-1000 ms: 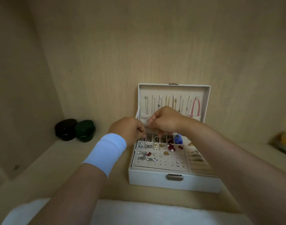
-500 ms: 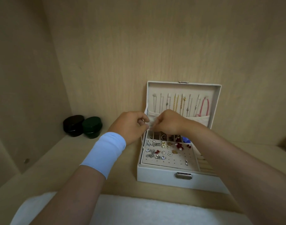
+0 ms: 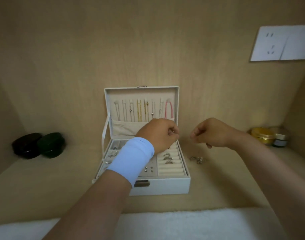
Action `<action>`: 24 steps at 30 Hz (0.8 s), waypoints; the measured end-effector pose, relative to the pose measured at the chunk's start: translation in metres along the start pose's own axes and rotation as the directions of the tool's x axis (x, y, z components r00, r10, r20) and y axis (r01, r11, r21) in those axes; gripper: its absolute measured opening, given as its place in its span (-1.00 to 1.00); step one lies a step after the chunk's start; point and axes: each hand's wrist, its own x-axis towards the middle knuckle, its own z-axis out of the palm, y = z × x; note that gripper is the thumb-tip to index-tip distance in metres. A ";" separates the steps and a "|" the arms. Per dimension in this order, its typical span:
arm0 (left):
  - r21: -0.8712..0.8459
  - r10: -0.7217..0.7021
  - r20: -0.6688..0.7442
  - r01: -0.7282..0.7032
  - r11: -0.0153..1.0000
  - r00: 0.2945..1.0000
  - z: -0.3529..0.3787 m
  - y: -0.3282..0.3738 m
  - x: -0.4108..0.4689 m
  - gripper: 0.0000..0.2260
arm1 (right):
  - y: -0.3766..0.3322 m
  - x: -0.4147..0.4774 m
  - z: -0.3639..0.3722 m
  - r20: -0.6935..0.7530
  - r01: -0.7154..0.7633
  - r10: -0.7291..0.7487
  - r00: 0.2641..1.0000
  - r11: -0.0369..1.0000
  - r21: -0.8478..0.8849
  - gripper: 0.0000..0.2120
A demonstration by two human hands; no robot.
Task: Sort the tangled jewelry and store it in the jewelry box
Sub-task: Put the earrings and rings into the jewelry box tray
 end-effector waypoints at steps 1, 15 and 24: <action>0.012 0.010 0.023 -0.010 1.000 1.000 0.008 0.008 0.006 -0.91 | 0.013 -0.002 -0.002 0.032 -0.004 0.006 0.999 0.999 -0.054 -0.89; 0.324 -0.118 0.386 -0.014 0.946 0.915 0.090 0.043 0.063 -0.85 | 0.082 0.006 0.007 0.200 0.060 -0.046 0.979 0.996 -0.065 -0.83; -0.165 -0.011 0.175 0.041 0.985 0.985 0.081 0.031 0.067 -0.83 | 0.079 0.003 0.000 0.097 -0.090 0.053 0.994 0.896 0.435 -0.82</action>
